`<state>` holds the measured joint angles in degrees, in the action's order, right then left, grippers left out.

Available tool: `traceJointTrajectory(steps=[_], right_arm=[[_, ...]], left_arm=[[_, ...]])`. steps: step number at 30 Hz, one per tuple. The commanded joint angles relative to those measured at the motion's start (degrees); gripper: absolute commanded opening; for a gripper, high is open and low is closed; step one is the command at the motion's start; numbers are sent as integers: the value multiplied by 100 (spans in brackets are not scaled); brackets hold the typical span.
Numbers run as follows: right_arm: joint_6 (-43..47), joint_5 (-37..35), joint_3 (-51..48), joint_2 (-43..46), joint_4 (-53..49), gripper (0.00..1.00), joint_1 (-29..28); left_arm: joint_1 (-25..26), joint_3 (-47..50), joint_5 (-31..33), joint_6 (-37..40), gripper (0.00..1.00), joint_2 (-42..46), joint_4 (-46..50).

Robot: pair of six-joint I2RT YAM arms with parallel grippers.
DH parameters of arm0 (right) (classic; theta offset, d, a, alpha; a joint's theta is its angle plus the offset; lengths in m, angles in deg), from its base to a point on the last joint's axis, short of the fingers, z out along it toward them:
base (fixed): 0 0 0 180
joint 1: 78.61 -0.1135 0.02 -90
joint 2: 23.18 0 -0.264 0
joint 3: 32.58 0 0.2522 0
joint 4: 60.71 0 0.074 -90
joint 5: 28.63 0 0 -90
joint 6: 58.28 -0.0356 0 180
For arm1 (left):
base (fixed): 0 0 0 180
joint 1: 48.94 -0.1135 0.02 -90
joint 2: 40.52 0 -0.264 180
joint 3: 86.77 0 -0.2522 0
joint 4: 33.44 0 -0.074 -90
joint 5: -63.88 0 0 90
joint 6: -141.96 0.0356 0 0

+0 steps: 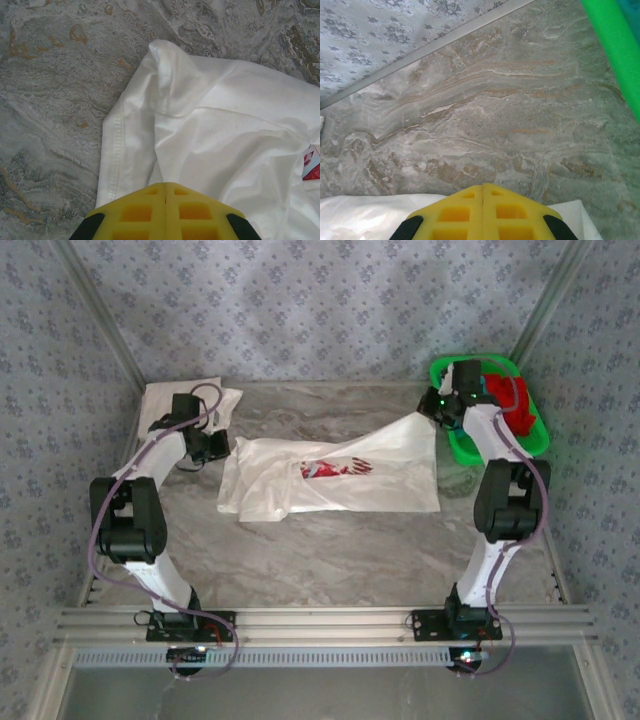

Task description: Fold and stack the t-shirts

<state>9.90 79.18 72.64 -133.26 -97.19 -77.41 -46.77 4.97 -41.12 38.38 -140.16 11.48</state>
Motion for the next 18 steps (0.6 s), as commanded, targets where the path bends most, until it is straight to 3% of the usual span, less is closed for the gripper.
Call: traceJointTrajectory(steps=[1,9,13,18], right_arm=[[342,29,189,-315,276,0,-49],[514,-93,156,-552,596,0,-1],[455,-248,-723,44,1079,0,29],[305,-237,-1381,344,879,0,60]], left_arm=[[36,13,5,-5,0,-12,-60],[37,70,12,4,0,-17,-53],[32,126,70,17,0,82,-43],[30,159,134,66,0,77,6]])
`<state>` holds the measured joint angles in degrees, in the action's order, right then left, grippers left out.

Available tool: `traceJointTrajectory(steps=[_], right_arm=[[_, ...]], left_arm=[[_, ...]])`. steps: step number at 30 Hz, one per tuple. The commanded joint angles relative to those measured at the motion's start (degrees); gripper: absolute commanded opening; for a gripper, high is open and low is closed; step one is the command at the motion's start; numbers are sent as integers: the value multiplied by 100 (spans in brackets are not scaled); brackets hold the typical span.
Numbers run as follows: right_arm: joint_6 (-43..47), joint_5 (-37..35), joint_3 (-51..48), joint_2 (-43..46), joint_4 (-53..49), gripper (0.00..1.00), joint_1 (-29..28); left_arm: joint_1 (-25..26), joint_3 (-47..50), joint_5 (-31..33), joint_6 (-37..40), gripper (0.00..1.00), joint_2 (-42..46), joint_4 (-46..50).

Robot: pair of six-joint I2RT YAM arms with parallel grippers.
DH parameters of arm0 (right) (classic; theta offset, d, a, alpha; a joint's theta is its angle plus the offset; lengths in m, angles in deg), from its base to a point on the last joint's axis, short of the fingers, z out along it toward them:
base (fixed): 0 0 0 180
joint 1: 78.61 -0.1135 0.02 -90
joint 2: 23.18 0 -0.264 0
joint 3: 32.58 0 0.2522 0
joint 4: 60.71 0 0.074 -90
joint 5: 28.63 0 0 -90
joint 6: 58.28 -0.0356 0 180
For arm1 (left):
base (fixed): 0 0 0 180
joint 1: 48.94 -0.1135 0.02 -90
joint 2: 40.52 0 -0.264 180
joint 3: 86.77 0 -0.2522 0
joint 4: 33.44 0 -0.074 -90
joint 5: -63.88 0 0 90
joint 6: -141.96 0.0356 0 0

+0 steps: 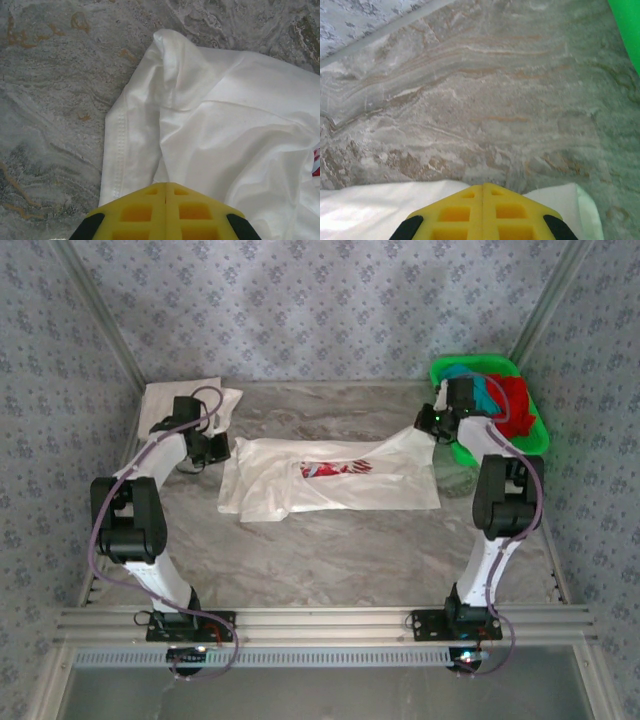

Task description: Fold and stack the t-shirts

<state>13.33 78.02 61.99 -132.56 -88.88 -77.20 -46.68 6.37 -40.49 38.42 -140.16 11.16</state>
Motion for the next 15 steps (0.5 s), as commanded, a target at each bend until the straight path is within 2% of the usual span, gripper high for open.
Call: traceJointTrajectory(steps=[1,8,15], right_arm=[[-33,-179,-490,321,116,0,44],[-361,-136,-1613,757,418,1,111],[-409,-144,-1765,1243,-194,3,193]], left_arm=[[22,39,70,53,0,76,21],[29,119,67,43,0,76,16],[14,167,190,80,0,37,20]])
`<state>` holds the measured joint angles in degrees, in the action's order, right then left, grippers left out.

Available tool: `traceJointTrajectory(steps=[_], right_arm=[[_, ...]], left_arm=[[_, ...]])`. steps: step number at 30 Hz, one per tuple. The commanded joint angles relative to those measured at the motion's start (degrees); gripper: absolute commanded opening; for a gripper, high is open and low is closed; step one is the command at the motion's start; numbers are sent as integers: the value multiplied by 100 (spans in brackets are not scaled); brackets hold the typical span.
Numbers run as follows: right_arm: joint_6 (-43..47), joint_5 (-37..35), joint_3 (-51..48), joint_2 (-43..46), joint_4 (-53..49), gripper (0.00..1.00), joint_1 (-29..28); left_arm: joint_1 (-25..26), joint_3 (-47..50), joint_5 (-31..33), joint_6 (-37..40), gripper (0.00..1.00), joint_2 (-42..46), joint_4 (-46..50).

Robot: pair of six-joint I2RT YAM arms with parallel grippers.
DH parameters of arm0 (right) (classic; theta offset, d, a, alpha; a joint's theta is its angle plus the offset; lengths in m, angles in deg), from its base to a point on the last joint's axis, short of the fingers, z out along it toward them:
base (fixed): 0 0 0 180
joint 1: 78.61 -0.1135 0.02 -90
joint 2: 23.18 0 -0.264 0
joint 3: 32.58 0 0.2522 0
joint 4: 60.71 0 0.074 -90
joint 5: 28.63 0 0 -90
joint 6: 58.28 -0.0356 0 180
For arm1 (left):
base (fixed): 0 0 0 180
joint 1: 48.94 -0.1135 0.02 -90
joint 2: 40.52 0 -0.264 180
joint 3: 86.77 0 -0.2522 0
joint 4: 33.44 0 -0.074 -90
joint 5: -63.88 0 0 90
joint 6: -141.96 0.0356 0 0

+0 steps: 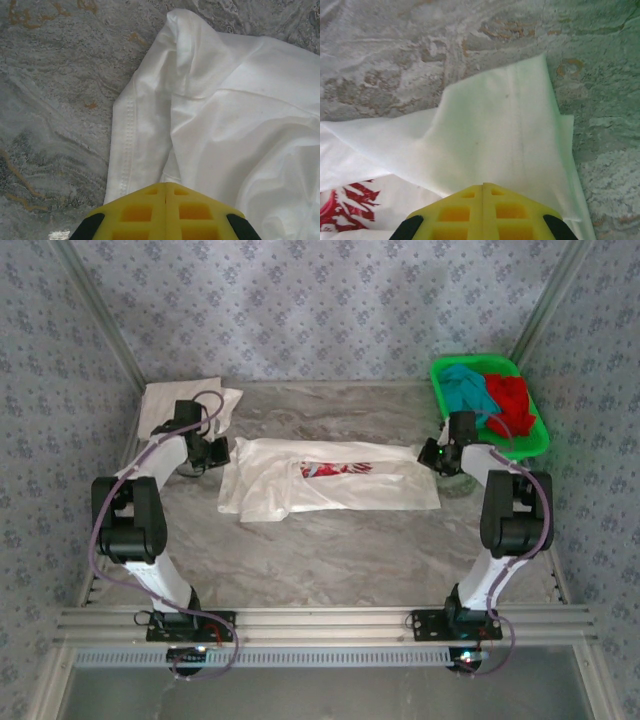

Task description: Fold and stack the t-shirts

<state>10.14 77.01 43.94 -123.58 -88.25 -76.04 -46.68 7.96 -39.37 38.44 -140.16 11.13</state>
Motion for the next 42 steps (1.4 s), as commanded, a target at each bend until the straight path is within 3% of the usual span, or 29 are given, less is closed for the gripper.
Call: traceJointTrajectory(steps=[1,9,16,19,24,25,28,29,31,35,39,42], right_arm=[[-93,-40,83,373,-333,3,99],[-120,-14,509,414,-978,3,142],[-315,-87,-34,406,-933,5,178],[-392,-183,-221,273,-1011,24,178],[-462,-329,-124,480,-1218,45,167],[-458,-407,-51,611,-1272,48,115],[-391,-847,370,903,-1539,52,-240],[-359,-971,504,905,-1622,52,-403],[-282,-946,854,741,-1609,43,-602],[-273,-642,1088,-9,-1439,3,-614],[-373,-637,1232,-751,-1239,0,-615],[-477,-628,1209,-1051,-1109,0,-548]], left_arm=[[15,-8,80,69,0,24,19],[20,-113,114,69,0,-3,73],[6,-103,165,124,0,-60,145],[6,-118,148,110,0,-91,146],[16,-136,-19,4,0,126,175],[37,-138,-32,-33,9,181,192],[223,-15,-21,-216,22,416,208],[336,77,13,-315,30,504,154],[613,282,10,-533,31,639,-98],[1186,424,144,-931,31,511,-568],[1545,201,180,-1136,22,-106,-761],[1584,175,161,-1346,21,-485,-1053]])
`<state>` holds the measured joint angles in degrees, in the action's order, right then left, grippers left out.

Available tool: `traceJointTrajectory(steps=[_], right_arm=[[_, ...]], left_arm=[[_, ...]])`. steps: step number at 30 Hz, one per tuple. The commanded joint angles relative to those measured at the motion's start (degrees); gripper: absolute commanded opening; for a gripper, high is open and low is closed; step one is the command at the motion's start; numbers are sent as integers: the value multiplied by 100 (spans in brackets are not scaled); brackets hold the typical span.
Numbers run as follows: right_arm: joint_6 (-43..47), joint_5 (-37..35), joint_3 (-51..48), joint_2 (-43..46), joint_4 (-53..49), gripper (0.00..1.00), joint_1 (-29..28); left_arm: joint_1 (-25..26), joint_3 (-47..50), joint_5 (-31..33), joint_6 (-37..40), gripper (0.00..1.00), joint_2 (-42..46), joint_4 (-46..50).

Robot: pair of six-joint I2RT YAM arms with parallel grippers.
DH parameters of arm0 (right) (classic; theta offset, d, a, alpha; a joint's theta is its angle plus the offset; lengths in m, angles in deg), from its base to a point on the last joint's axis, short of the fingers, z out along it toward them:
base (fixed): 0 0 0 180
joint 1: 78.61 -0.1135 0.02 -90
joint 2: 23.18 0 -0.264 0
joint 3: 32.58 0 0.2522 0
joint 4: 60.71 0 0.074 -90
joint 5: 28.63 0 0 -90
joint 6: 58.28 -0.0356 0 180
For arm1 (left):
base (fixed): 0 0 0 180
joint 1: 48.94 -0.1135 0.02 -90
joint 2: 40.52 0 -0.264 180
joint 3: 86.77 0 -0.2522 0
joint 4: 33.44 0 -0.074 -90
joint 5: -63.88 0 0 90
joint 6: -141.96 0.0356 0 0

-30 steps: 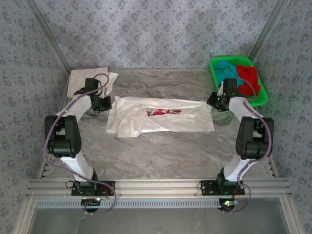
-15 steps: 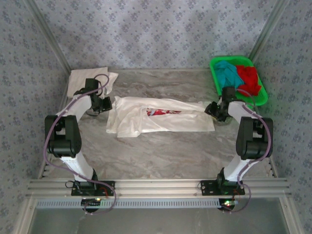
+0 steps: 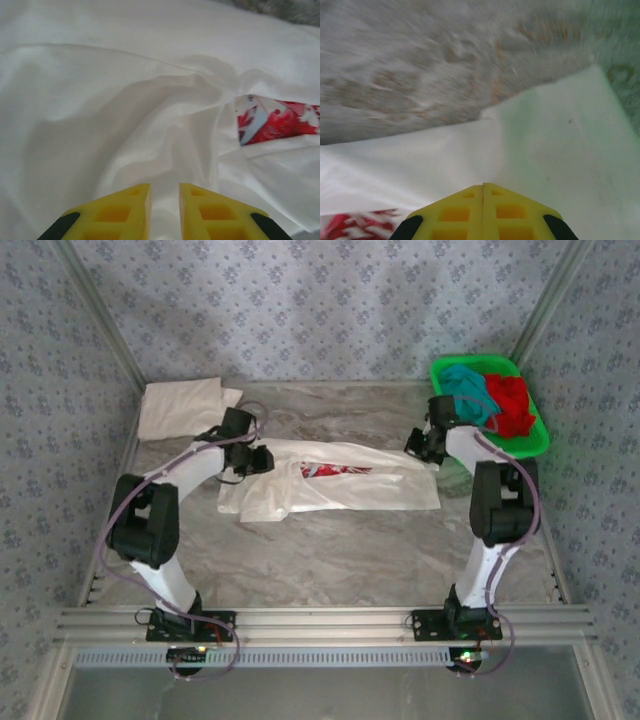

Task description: Fold and stack the t-shirts

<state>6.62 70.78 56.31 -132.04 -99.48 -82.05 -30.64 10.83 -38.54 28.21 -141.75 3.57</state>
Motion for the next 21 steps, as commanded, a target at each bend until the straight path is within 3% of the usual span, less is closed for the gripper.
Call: traceJointTrajectory(steps=[1,8,14,18,21], right_arm=[[-156,-17,-55,-256,44,0,65],[-209,37,-786,-162,181,0,143],[-504,32,-2335,1130,288,0,17],[-1042,121,-3251,2255,185,0,-478],[-1849,189,-3924,2872,371,0,-1168]], left_arm=[[-24,-156,97,-364,21,-431,-320],[-55,-437,166,-543,17,-1161,-382],[-98,-991,223,-435,16,-1685,-127],[-90,-1915,10,-354,16,-2288,59],[-55,-2998,-146,-219,16,-2912,274]])
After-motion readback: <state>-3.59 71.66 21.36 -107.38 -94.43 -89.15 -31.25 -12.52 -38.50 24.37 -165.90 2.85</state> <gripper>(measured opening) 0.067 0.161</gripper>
